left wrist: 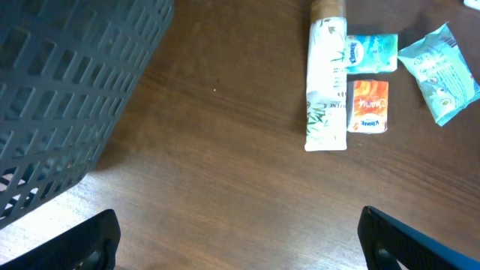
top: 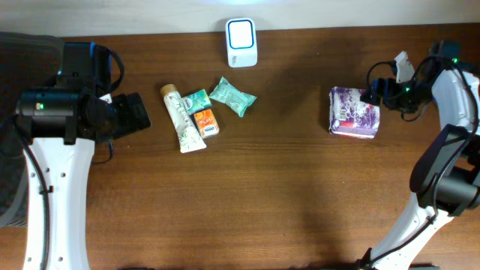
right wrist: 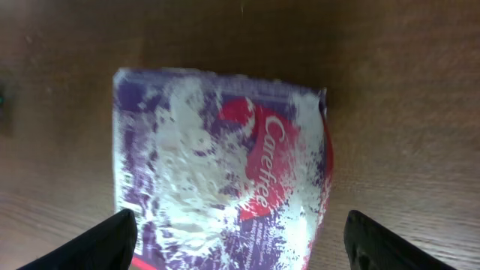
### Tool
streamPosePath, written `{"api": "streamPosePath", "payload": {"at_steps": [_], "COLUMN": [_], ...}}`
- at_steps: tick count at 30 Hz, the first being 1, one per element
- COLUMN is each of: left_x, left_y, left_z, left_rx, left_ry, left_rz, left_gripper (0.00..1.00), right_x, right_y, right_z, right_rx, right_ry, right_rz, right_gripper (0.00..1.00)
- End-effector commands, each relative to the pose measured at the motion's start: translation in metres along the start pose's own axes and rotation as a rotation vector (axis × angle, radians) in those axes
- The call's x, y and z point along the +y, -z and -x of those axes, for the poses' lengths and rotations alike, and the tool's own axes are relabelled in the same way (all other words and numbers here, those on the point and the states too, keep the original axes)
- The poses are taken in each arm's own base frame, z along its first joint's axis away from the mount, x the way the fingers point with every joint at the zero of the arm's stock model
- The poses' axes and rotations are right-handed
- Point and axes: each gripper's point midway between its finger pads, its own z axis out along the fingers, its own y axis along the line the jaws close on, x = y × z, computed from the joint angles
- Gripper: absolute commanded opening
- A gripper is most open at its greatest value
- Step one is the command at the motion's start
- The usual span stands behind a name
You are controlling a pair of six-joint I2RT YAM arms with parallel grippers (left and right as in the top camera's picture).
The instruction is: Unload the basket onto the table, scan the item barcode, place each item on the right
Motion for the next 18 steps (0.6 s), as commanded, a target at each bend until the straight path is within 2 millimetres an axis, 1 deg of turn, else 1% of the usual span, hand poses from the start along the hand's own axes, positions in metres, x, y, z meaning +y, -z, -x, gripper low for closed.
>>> {"api": "streamPosePath", "payload": {"at_steps": [1,3,4,5,6,7,9,10,11,12,14,15,16,17,18], "left_x": [0.002,0.002,0.002,0.002,0.002,0.002,0.002,0.002,0.002,0.002,0.002,0.002,0.002,0.002,0.002], "left_y": [0.005,0.005,0.005,0.005,0.005,0.005,0.005,0.005,0.005,0.005,0.005,0.005,0.005,0.005,0.005], "left_z": [0.002,0.002,0.002,0.002,0.002,0.002,0.002,0.002,0.002,0.002,0.002,0.002,0.002,0.002,0.002], "left_rx": [-0.019,-0.02,-0.02,-0.02,-0.02,-0.019,-0.02,-0.02,-0.02,-0.02,-0.02,-0.019,-0.02,-0.02,-0.02], "left_ry": [0.019,0.019,0.019,0.019,0.019,0.019,0.019,0.019,0.019,0.019,0.019,0.019,0.019,0.019,0.019], "left_rz": [-0.002,-0.002,-0.002,-0.002,-0.002,-0.002,-0.002,-0.002,-0.002,-0.002,-0.002,-0.002,-0.002,-0.002,-0.002], "left_gripper": [0.99,0.99,0.99,0.99,0.99,0.99,0.99,0.99,0.99,0.99,0.99,0.99,0.99,0.99,0.99], "right_x": [0.0,-0.007,-0.013,-0.02,-0.024,-0.026,-0.023,-0.015,-0.002,0.008,0.016,0.022,0.027,0.042,0.049], "right_y": [-0.005,-0.01,-0.016,-0.026,-0.032,-0.041,-0.046,-0.046,-0.045,-0.041,-0.032,-0.019,-0.011,0.004,0.01], "right_z": [0.0,-0.003,-0.007,-0.013,-0.017,-0.022,-0.022,-0.02,-0.016,-0.011,-0.006,0.0,0.004,0.007,0.008], "right_rx": [-0.009,0.004,0.018,0.042,0.055,0.074,0.078,0.069,0.046,0.028,0.02,0.012,0.009,0.019,0.031], "right_ry": [0.015,0.028,0.016,-0.004,-0.012,-0.024,-0.025,-0.023,-0.024,-0.028,-0.024,-0.022,-0.015,0.045,0.073], "right_rz": [0.014,0.008,0.011,0.017,0.022,0.035,0.056,0.091,0.164,0.218,0.21,0.158,0.105,-0.023,-0.177], "right_gripper": [0.83,0.83,0.83,0.82,0.81,0.74,0.51,0.33,0.04,0.04,0.04,0.04,0.04,0.04,0.04]}}
